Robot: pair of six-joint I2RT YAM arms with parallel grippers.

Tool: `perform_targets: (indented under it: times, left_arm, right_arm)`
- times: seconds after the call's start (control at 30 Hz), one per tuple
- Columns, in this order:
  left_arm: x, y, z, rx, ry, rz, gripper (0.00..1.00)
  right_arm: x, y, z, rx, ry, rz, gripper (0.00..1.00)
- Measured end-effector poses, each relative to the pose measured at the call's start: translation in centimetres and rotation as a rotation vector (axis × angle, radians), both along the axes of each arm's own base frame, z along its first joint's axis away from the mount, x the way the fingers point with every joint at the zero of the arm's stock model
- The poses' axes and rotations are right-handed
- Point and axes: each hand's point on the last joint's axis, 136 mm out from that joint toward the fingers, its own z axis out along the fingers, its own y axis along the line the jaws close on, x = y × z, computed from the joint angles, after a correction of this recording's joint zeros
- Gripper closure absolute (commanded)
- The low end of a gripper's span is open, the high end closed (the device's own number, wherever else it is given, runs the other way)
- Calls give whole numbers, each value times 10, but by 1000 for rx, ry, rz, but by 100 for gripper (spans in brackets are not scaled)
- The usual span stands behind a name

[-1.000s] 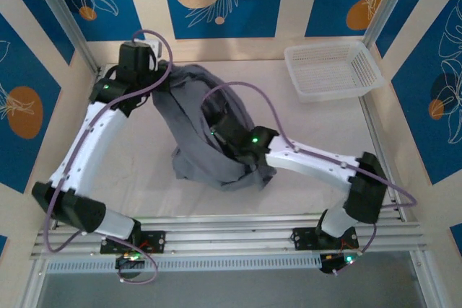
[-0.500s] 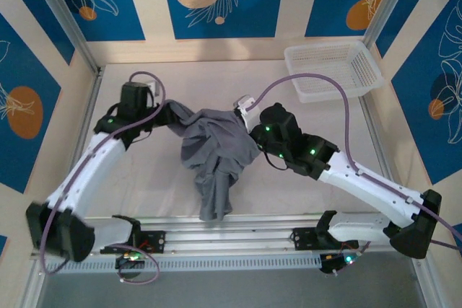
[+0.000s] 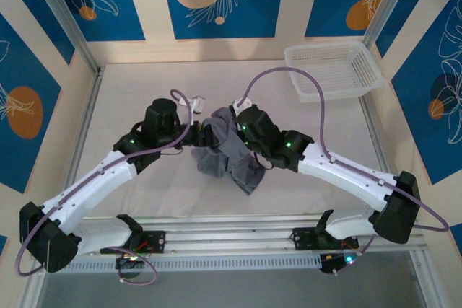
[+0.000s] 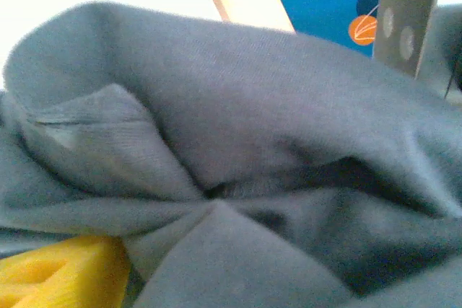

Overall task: Fold the inside-out t-shirt
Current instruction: Turn the T-shirt inside out at the center of the table.

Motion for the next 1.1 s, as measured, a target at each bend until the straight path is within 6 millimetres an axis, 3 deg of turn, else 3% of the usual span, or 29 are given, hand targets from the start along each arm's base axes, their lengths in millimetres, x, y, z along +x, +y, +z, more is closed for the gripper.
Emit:
perform_targets:
  times: [0.03,0.07,0.17,0.27,0.37,0.47,0.5,0.53,0.6,0.63,0.7,0.8,0.93,1.0,1.1]
  left_arm:
    - [1,-2,-1,-3,2,-2,90]
    - [1,-3,-2,-2,2,-4,100]
    - [5,3,-12,44,-16,23,100]
    - [14,27,-37,129,-14,132,100]
    - [22,77,-91,239,62,282,100]
    - [21,128,-152,341,192,420,100]
    - [18,136,-164,359,224,436,94]
    - [15,138,-170,370,238,432,77]
    - [14,136,-168,371,225,411,31]
    - [14,135,-165,373,221,404,15]
    - [16,135,-157,383,203,390,4]
    - [20,134,-128,399,127,359,1]
    - [25,146,-80,453,-28,374,1]
    - [24,152,-65,471,-76,387,2]
    - [20,154,-60,479,-93,383,6]
  right_arm:
    - [0,0,-3,-3,11,-7,100]
    - [0,0,-5,1,20,-19,100]
    - [6,-8,-5,36,47,-76,100]
    - [18,-32,4,109,81,-159,100]
    - [34,-89,34,237,46,-305,100]
    - [31,-143,60,364,-2,-422,100]
    - [27,-151,64,399,-6,-434,100]
    - [23,-154,64,424,1,-431,100]
    - [18,-151,57,454,34,-408,100]
    - [18,-149,53,463,49,-400,100]
    - [22,-146,42,455,84,-404,100]
    - [27,-151,28,428,119,-436,100]
    - [35,-177,24,427,121,-522,100]
    - [38,-191,20,422,125,-569,100]
    - [44,-217,13,419,140,-646,100]
